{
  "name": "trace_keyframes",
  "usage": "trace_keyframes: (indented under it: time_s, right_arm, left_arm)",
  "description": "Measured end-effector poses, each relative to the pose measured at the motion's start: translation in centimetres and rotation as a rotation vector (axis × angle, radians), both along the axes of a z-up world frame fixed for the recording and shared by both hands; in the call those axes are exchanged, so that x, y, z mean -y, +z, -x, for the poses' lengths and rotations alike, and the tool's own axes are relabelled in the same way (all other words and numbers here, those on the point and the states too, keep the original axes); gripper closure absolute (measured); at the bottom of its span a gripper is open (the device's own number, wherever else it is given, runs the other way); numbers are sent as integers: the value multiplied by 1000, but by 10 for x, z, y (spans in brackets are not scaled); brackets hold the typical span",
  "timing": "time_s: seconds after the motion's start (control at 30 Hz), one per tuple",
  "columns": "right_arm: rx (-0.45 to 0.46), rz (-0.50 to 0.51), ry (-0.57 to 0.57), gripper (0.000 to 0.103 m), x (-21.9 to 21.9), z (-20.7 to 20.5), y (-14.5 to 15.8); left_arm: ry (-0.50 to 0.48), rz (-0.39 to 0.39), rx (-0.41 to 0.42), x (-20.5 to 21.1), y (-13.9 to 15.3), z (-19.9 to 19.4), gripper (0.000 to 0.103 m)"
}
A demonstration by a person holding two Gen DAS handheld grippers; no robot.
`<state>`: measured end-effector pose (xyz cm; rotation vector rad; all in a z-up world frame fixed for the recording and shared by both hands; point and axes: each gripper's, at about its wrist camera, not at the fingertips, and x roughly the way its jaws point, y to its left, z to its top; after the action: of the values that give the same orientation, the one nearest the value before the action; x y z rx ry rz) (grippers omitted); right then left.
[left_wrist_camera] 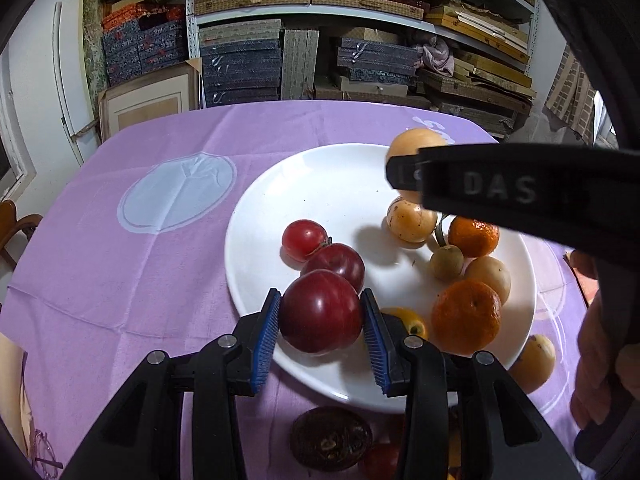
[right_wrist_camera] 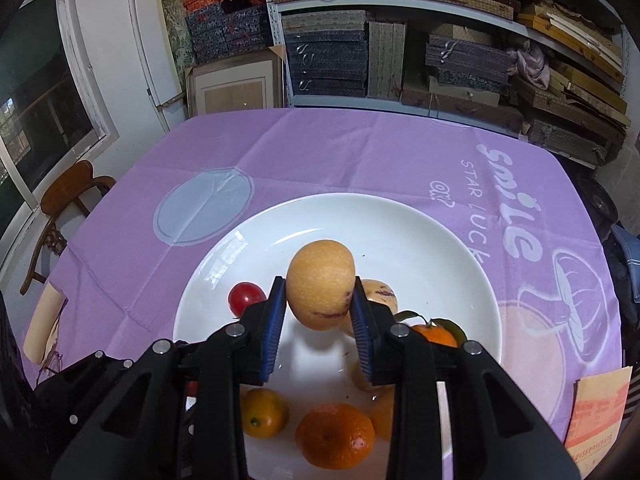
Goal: Organize fruits
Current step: 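Lower plum and pear onto the white plate and open both tools, then lift both open tools away from the plate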
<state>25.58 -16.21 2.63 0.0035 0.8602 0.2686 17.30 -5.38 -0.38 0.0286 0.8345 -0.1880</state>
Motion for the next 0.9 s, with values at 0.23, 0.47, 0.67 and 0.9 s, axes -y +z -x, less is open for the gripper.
trace_keyframes:
  time_s: [0.23,0.47,0.67,0.9]
  right_arm:
    - [19,12,-15,64,3,-8,-4]
    - [83,-40,-42,64,34,30,13]
    - [194,-80,-112,35,75,104,28]
    - [289,-137,-242,9,116,198,9]
  left_arm:
    - [0,6,-13,0,-6,-6,61]
    - [0,-3,37,-5,12,11,58]
    - [47,-12,92,-31,28,46,34]
    - [122,18,65,-63,17,85,17]
